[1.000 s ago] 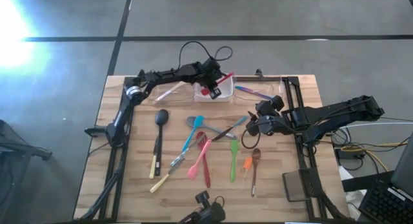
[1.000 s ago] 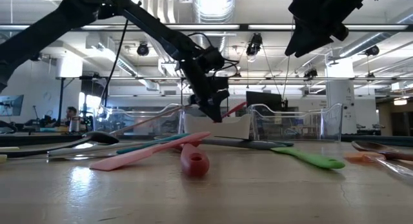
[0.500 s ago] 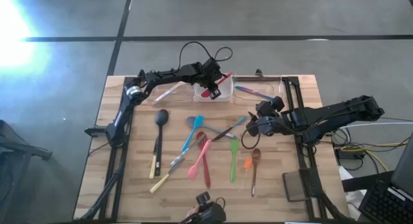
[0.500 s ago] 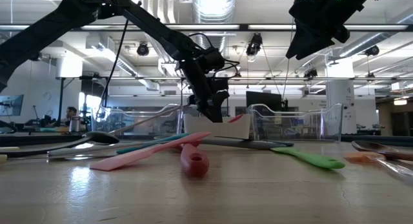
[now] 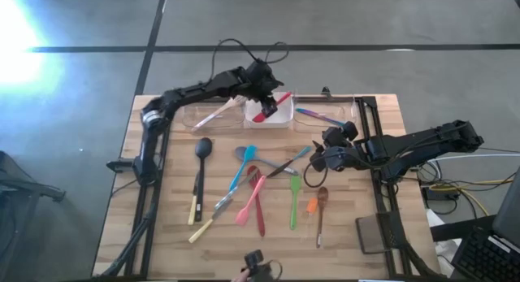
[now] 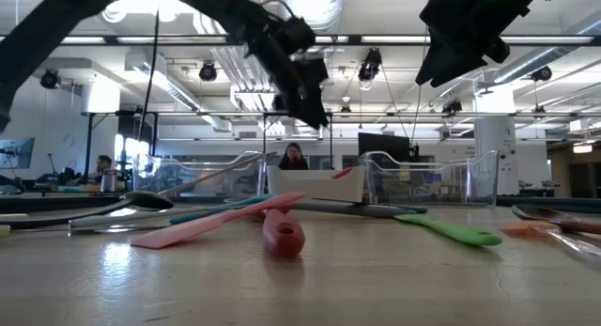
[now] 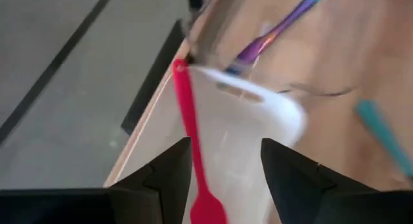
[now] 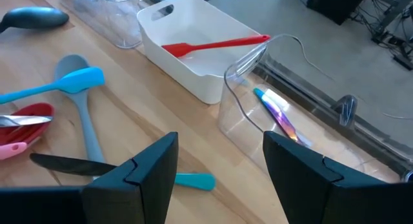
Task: Pick & Place Kitchen Items
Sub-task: Put the blue table knife into the right transparent bin
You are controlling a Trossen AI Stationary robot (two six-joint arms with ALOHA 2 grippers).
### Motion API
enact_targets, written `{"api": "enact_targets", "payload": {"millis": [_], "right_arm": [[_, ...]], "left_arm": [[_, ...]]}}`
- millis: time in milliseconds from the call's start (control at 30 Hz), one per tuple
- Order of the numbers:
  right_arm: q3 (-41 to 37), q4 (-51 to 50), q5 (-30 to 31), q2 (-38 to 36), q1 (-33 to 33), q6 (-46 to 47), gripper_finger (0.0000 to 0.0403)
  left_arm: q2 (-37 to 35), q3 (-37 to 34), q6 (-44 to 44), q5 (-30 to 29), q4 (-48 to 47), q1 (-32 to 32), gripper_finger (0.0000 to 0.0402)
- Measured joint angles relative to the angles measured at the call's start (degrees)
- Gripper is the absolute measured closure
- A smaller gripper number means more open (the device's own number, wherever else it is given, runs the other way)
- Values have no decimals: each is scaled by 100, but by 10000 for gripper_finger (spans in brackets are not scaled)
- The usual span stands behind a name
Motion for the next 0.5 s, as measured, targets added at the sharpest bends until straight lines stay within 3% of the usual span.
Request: {"api": "enact_targets", "payload": {"millis": [300, 500], "right_arm": [[1, 52, -16, 0, 0, 1, 184], [1, 173, -624, 0, 0, -1077, 184]], "left_arm": [[-1216, -38, 129, 170, -1110, -568, 211], [-1761, -178, 169, 169, -1606, -1150, 216]]}}
